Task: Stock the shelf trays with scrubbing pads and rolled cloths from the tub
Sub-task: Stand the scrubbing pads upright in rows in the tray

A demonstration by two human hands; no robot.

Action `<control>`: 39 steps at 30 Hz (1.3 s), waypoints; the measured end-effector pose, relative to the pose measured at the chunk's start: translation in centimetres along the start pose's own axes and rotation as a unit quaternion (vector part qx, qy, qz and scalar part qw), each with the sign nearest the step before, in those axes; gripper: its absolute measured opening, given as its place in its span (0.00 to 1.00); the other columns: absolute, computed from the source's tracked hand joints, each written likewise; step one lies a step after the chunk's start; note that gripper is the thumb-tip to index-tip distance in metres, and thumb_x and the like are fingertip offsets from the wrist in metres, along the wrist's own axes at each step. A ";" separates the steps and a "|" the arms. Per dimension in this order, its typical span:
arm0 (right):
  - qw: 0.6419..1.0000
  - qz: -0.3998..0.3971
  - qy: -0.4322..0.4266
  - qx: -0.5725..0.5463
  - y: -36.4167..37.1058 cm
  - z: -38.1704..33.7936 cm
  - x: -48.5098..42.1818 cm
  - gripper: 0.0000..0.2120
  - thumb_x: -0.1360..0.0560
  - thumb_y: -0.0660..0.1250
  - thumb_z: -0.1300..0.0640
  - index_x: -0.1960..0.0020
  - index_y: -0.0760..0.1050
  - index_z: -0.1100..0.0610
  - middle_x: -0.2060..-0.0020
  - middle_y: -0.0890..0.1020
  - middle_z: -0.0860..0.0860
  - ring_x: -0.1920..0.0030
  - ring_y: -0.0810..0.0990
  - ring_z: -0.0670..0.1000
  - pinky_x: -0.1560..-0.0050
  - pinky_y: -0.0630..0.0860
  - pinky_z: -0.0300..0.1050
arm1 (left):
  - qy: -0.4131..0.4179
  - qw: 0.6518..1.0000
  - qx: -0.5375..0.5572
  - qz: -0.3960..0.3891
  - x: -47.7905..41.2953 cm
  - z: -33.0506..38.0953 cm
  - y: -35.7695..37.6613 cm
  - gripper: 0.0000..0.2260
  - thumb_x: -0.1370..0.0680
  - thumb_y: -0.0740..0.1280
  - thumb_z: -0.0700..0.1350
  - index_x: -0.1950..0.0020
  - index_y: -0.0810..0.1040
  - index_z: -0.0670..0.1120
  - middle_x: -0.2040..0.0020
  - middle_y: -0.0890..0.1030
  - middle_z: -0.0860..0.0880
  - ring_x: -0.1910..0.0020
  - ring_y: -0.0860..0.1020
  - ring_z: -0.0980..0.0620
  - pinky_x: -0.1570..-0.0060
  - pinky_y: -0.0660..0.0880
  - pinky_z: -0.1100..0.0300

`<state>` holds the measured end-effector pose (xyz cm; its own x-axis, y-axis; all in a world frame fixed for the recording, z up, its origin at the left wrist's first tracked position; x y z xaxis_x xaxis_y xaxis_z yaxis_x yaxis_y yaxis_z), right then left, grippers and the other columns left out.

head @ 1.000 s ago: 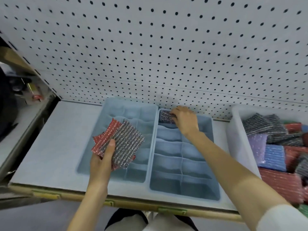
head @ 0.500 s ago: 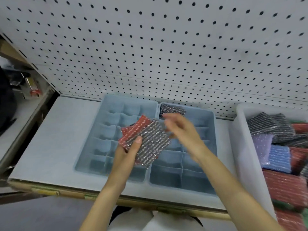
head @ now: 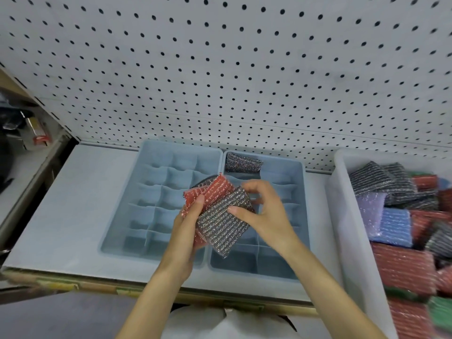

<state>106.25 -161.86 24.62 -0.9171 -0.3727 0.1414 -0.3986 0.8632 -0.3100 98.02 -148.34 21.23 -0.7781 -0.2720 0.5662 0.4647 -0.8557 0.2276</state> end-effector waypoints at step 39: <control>0.997 -0.040 0.042 -0.057 0.7 1.5 -2.7 0.08 0.24 0.66 0.55 0.46 0.78 0.47 0.54 0.80 0.45 0.57 0.78 0.43 0.55 0.76 0.36 | -0.012 0.998 -0.011 0.066 2.0 -1.7 -5.4 0.19 0.33 0.68 0.57 0.44 0.77 0.54 0.50 0.84 0.51 0.52 0.83 0.49 0.58 0.79 0.55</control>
<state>108.48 -160.78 22.64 -0.8766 -0.4168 0.2405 -0.4630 0.8668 -0.1854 93.24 -145.03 19.85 -0.7006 -0.3725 0.6086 0.5525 -0.8229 0.1323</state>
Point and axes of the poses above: each hand's wrist, its own x-axis away from the middle knuckle, its own y-axis out of the palm, z = x × y, the point moved 8 cm from there along -x, towards the middle knuckle
